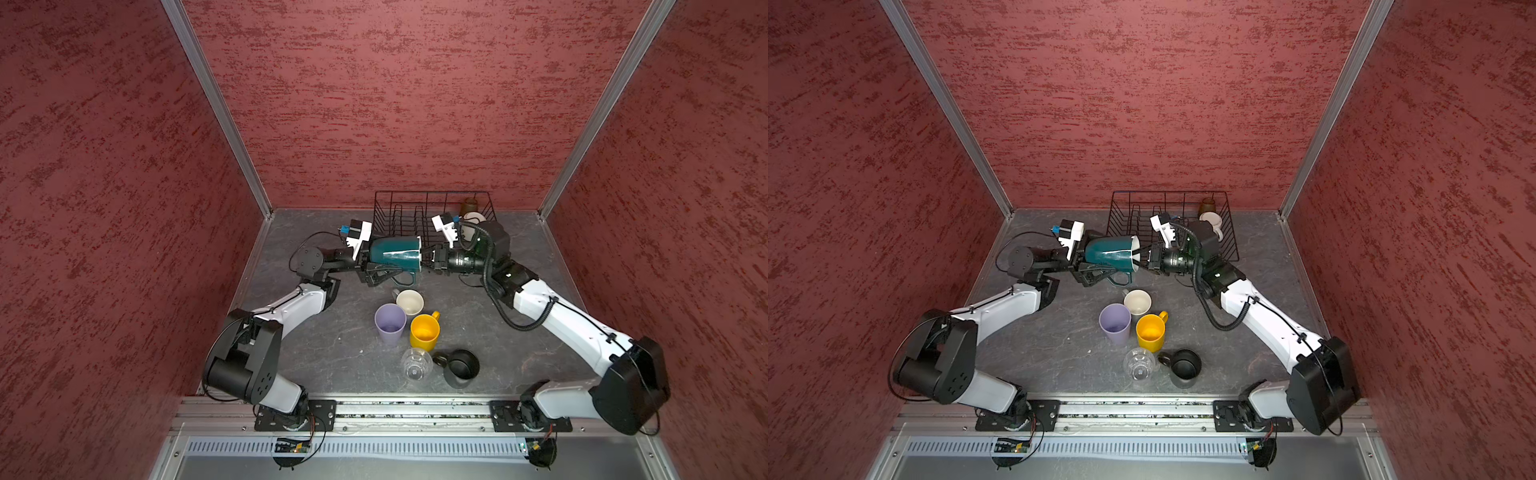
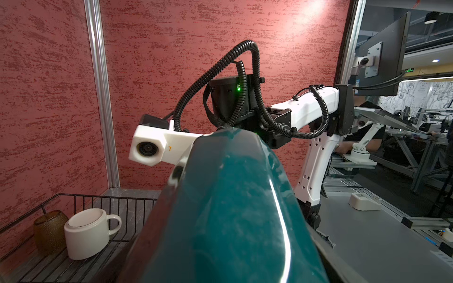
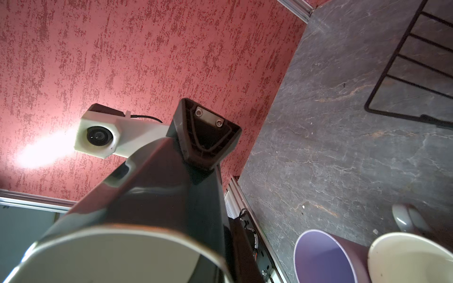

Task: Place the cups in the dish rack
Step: 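Open the right gripper and withdraw it while the left carries the mug rackward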

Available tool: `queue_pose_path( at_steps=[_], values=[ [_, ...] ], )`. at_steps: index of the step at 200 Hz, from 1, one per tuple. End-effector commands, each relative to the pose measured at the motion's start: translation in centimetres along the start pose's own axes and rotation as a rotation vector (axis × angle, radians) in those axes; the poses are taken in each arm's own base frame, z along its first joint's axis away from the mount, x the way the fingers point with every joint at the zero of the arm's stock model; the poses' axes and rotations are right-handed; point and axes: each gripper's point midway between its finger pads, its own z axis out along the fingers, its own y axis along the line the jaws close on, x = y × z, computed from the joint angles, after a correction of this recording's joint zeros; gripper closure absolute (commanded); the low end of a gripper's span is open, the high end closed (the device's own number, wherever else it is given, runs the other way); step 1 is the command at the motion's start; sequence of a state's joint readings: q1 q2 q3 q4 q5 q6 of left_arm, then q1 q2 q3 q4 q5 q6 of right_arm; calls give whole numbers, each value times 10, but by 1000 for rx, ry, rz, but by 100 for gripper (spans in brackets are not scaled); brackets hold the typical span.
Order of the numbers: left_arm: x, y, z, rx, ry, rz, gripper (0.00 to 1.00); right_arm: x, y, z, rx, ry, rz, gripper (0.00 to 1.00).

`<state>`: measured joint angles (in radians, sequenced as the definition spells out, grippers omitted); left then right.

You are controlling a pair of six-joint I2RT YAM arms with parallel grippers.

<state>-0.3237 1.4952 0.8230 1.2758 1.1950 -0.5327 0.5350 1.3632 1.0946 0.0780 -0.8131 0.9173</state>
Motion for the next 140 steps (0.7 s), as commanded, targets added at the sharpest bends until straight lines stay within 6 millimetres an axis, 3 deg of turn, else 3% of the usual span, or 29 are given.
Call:
queue_pose_path(
  at_steps=[1,33,84,112,140],
  values=[
    [-23,15,0,-96,-49,20,100,-8,20,-3,-33,-49,-70,84],
    [-29,18,-1,-143,-47,47,100,-13,15,-5,-6,-77,-56,63],
    [-39,34,-4,-268,-18,31,100,-30,-3,-24,87,-173,-37,45],
    [-39,59,-8,-388,27,-59,100,-41,-27,-49,205,-260,-15,36],
    [-26,91,-14,-540,134,-198,100,-50,-51,-88,445,-358,-50,23]
  ],
)
